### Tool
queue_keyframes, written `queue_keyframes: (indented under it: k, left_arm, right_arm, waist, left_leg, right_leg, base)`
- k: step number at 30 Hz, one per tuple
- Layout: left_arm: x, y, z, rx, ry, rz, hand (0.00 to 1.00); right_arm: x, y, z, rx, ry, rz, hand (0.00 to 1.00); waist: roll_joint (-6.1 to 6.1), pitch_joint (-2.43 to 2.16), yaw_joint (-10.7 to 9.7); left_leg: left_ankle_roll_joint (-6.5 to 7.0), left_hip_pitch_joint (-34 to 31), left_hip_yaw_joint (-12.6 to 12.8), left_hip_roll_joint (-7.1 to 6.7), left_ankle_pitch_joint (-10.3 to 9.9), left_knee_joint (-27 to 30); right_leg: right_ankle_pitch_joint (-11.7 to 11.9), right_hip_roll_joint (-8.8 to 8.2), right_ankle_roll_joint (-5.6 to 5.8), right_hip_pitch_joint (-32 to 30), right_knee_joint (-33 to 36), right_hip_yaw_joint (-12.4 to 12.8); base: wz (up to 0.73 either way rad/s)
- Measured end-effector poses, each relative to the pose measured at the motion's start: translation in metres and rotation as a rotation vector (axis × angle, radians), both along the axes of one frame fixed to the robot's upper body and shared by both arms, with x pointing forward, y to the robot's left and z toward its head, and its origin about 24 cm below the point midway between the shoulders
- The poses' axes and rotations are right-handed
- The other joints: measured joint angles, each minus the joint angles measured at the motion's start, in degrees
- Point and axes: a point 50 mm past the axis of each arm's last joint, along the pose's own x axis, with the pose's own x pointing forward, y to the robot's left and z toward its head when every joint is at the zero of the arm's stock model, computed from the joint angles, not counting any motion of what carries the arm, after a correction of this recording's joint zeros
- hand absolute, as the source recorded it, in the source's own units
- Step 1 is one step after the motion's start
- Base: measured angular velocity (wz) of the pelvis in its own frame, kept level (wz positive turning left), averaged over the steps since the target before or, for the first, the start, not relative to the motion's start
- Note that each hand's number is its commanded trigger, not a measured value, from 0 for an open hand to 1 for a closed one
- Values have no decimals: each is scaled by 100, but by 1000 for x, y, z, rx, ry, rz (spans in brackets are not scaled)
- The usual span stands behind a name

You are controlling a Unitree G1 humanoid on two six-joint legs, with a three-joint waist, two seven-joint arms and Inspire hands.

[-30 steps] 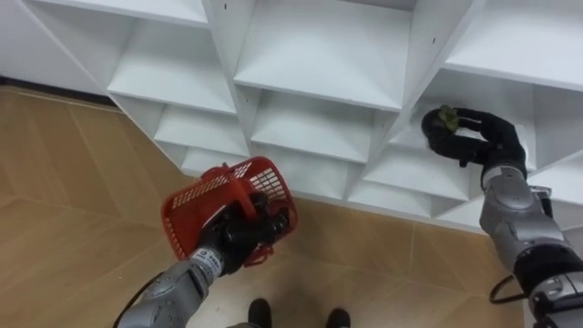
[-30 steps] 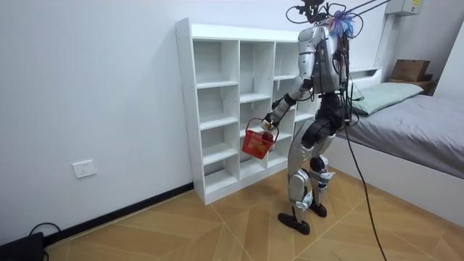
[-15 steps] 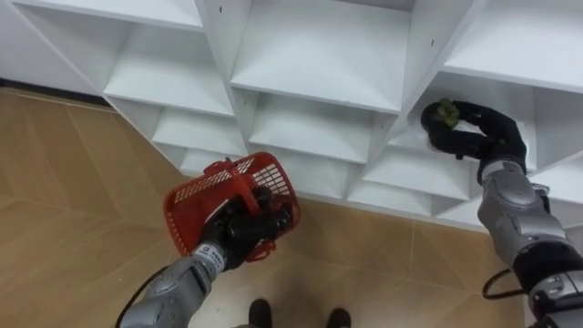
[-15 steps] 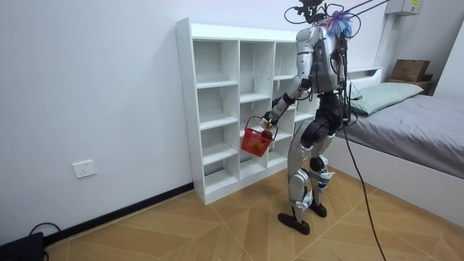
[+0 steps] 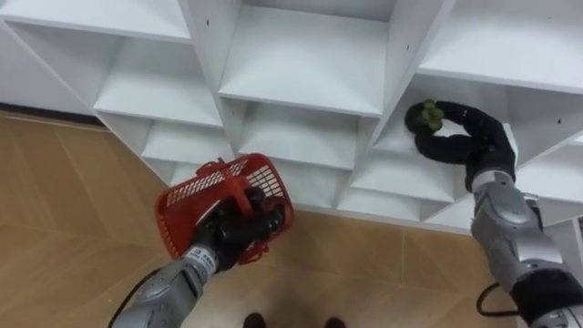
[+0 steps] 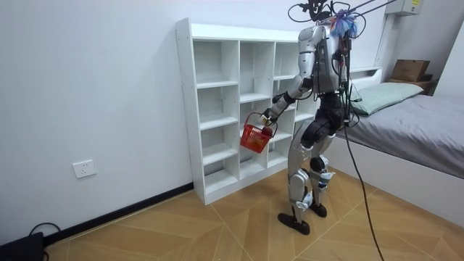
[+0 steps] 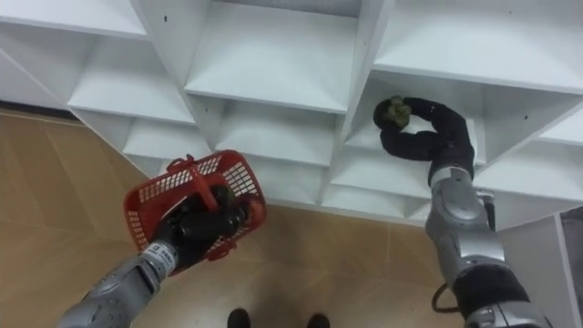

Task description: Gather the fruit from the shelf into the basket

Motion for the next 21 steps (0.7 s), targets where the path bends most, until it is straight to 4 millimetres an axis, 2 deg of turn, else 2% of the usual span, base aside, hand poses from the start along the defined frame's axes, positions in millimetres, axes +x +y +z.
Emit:
queue_keyframes:
  k: [3, 7, 13, 17, 21]
  left_arm:
    - [-3, -1, 0, -11, -6, -11, 100]
    - [-11, -2, -2, -18, 3, -14, 100]
    - [-8, 2, 1, -28, -13, 19, 100]
    - [-7, 6, 5, -40, -32, 48, 100]
    - [-14, 3, 6, -60, -43, 37, 100]
  right_arm:
    - [-7, 5, 0, 0, -19, 50, 100]
    - [-23, 12, -7, 22, -23, 100, 100]
    - [-40, 20, -26, 66, 35, 118, 100]
    - [-46, 21, -25, 66, 20, 145, 100]
    - [-56, 26, -31, 73, 28, 189, 100]
  waist:
    - [0, -1, -14]
    - [3, -51, -34]
    - [10, -55, -130]
    - [60, -85, -138]
    - [68, -89, -154]
  left_leg:
    - [0, -1, 1, 0, 1, -10]
    - [0, 9, 2, -4, 1, -37]
    - [-1, 20, 90, 18, 0, -46]
    - [-9, 41, 149, 64, 4, -95]
    - [-32, 56, 159, 85, 16, -110]
  right_leg:
    - [2, 2, 0, -2, -11, -1]
    - [6, 10, 7, 14, -14, 17]
    - [15, 30, 10, -4, -22, 79]
    - [79, 84, -7, -6, -106, 125]
    - [84, 109, -18, 12, -123, 129]
  base:
    - [0]
    - [0]
    - [-5]
    - [-11]
    - [-1]
